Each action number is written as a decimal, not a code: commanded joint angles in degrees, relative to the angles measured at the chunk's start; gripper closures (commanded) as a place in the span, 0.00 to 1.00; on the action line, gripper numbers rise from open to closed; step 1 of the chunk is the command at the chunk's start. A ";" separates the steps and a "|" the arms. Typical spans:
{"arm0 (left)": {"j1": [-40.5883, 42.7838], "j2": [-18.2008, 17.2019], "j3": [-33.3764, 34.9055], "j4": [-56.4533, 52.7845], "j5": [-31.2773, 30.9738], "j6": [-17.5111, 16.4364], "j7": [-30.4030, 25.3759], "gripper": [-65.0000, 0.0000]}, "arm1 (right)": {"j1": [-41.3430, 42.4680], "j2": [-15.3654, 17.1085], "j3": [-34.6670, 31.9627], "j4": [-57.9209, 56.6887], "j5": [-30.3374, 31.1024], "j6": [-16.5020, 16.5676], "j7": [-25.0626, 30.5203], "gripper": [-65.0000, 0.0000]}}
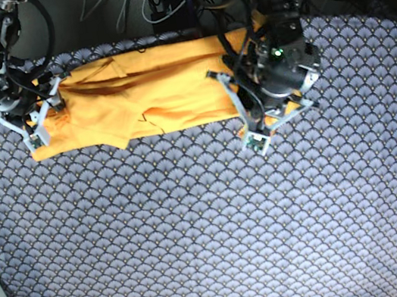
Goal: Fold the T-shirt properly
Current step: 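Grasp the strip end with the left gripper and lift it, then fold the held end with the left gripper toward the right gripper, then release the folded end and reposition both grippers at the bundle edges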
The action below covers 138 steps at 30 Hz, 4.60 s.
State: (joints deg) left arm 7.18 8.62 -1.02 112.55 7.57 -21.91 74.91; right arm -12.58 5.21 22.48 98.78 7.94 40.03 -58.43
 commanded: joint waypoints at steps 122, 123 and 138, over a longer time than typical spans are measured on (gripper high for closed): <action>-2.48 -18.34 3.96 -19.15 -44.19 30.31 -14.91 0.53 | 11.13 10.04 7.28 -12.94 17.95 -0.03 -10.71 0.32; -2.48 -18.34 3.96 -19.15 -44.36 30.31 -14.91 0.53 | 11.13 9.95 7.28 -12.94 17.95 -0.03 -10.88 0.32; -2.48 -18.42 3.61 -19.06 -44.01 30.31 -14.91 0.53 | 10.78 8.19 7.37 -19.53 19.35 -0.03 -11.06 0.32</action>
State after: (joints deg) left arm 5.06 -9.52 2.72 92.47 -36.10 8.56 59.48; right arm -1.37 13.76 30.30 80.23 28.18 39.81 -66.76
